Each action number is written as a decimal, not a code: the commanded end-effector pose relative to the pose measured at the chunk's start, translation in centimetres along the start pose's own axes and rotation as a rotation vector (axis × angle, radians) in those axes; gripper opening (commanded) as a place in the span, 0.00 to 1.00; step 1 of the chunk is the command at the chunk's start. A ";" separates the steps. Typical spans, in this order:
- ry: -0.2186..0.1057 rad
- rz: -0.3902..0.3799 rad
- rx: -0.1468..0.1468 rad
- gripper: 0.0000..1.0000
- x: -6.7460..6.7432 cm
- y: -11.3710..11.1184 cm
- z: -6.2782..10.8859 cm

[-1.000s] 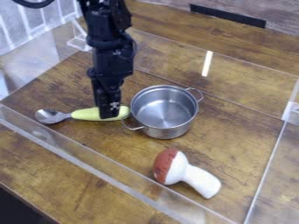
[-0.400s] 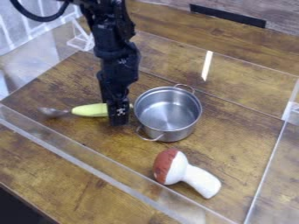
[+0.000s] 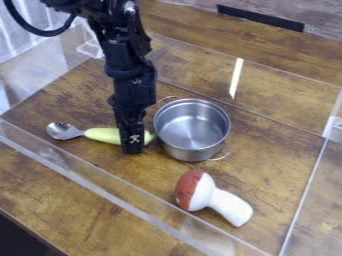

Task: Move the green spoon to the left

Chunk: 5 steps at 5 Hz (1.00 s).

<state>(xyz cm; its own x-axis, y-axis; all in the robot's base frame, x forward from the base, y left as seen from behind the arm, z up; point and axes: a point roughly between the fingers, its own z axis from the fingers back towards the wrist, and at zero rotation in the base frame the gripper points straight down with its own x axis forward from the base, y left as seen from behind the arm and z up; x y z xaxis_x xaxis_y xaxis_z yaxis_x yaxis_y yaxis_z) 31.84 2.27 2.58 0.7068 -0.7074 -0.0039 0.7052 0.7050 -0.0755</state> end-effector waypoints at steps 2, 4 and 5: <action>-0.069 -0.026 0.022 0.00 -0.1 0.6 4.1; -0.090 -0.019 0.028 0.00 0.7 1.7 6.2; -0.101 0.024 0.050 0.00 -0.4 3.4 6.3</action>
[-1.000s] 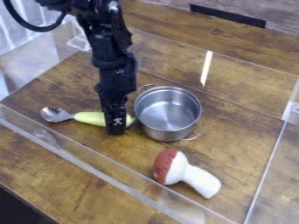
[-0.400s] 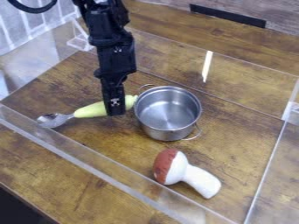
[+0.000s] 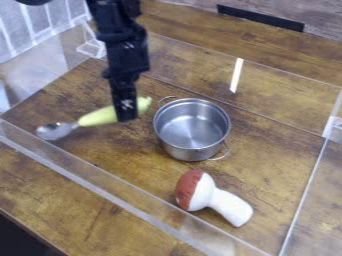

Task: Move the green spoon to the left

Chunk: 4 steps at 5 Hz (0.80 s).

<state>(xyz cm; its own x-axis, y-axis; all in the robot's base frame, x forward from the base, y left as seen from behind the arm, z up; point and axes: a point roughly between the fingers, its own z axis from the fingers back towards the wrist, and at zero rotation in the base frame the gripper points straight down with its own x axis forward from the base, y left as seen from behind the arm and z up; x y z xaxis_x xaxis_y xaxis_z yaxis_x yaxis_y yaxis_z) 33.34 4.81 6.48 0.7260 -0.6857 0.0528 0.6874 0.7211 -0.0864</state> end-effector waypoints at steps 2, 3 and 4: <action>-0.060 0.058 0.105 0.00 -2.1 3.7 2.7; -0.076 0.038 0.123 0.00 -1.7 3.1 3.2; -0.091 0.016 0.141 0.00 -1.3 2.5 3.7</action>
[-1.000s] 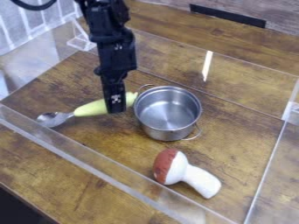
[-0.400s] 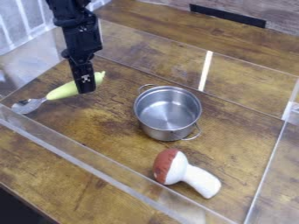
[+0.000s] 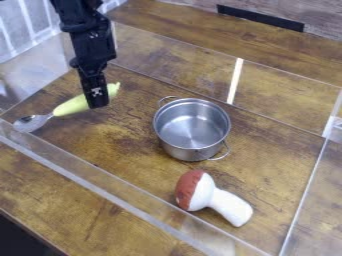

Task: Move the green spoon to the left

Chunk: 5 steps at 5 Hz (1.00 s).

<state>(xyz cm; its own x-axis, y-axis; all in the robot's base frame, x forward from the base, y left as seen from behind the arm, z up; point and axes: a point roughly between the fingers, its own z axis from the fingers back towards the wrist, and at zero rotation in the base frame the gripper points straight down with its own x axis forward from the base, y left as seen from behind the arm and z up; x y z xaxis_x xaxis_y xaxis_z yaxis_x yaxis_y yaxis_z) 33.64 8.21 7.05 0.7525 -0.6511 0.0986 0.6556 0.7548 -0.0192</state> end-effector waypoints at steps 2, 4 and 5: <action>-0.079 0.054 0.117 0.00 0.2 -0.4 5.0; -0.104 -0.073 0.097 0.00 0.3 0.1 5.1; -0.112 -0.104 0.089 0.00 -0.5 1.0 5.0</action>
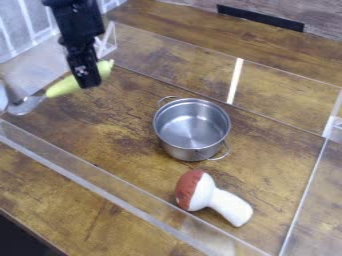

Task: Move the green spoon to the left

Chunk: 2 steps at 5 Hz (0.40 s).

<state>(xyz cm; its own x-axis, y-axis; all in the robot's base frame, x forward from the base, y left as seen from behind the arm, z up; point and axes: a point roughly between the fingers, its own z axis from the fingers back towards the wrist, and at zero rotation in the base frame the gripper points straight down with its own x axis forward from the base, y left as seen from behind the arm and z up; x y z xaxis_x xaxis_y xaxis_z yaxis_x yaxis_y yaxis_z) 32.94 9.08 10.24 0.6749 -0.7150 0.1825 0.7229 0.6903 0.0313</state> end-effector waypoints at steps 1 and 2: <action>-0.045 -0.044 0.043 0.00 -0.2 1.9 1.3; -0.070 -0.014 0.035 0.00 -0.8 1.7 0.6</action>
<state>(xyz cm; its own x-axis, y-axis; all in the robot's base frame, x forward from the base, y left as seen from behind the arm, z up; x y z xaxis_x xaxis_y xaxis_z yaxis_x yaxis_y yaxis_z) 33.43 10.14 9.52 0.6448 -0.7268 0.2366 0.7426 0.6690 0.0313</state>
